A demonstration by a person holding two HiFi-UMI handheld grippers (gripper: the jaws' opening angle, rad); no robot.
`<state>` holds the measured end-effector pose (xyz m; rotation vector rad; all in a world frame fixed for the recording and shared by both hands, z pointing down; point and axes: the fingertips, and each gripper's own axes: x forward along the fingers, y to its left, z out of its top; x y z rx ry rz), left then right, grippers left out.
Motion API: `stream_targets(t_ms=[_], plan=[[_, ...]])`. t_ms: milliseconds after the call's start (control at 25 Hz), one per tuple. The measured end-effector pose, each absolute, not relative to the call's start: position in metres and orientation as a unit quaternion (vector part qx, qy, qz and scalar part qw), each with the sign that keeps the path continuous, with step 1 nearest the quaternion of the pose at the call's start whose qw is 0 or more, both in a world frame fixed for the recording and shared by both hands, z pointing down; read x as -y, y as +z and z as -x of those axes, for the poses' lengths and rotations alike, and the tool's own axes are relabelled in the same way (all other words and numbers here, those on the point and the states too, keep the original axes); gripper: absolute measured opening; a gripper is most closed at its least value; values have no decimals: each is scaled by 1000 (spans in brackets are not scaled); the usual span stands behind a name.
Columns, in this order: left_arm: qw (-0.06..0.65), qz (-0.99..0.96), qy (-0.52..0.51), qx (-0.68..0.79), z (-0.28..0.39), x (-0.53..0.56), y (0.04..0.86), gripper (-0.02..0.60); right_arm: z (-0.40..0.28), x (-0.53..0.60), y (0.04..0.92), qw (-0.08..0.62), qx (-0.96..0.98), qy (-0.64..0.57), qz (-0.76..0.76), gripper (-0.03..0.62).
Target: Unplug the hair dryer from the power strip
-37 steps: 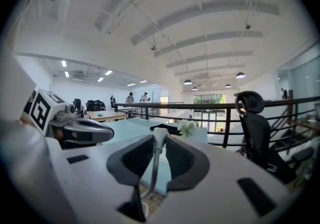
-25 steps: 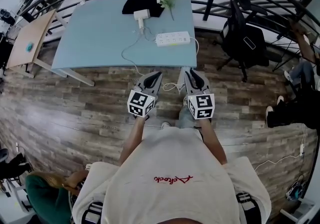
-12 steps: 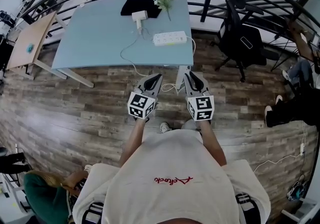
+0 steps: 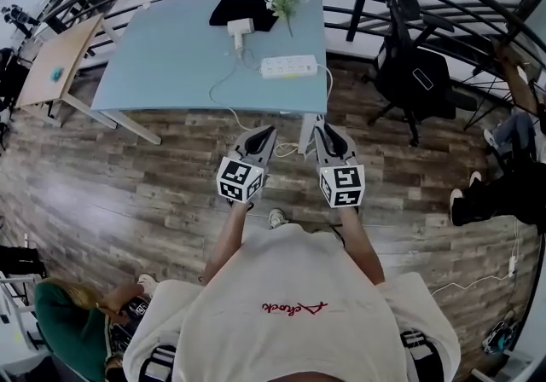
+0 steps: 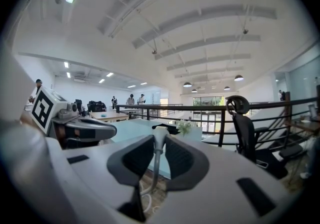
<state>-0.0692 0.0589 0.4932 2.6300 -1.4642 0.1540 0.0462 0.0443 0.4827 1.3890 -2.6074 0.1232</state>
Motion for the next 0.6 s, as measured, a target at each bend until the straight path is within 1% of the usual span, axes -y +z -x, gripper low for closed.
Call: stream_targets(t_ms=[200,600], plan=[[63,-871,55,484,62,-59,496,9,-55,-42,483,89,877,46,-470,83],[60,-876,54,476,67,-43,495,9,-50,-29,485,90,873,47,-476,83]])
